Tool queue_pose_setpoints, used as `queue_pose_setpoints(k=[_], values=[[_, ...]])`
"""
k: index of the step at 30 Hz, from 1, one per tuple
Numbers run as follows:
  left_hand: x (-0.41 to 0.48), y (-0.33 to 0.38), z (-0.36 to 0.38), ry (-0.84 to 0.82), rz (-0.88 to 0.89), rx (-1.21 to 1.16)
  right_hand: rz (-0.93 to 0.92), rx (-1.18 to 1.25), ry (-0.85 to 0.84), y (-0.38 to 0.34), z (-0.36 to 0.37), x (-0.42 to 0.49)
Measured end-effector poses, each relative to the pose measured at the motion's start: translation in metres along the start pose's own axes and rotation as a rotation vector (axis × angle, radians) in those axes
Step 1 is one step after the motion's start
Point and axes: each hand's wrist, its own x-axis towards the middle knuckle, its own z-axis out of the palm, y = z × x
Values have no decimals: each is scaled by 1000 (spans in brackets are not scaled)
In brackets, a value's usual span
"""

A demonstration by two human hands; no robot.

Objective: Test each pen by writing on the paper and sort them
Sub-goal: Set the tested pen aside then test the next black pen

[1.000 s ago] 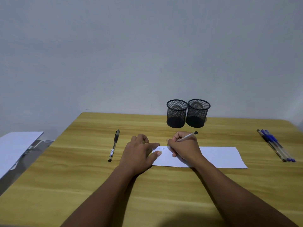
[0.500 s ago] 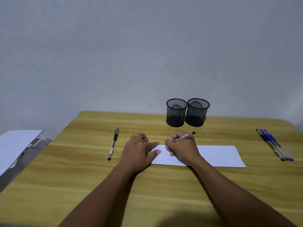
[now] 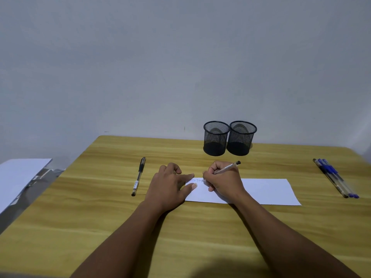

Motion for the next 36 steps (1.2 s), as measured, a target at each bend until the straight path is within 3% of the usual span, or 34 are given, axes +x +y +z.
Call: queue_pose_setpoints(k=[36], values=[[1, 0, 0, 6, 9, -5, 35, 53, 39, -5, -4, -6]])
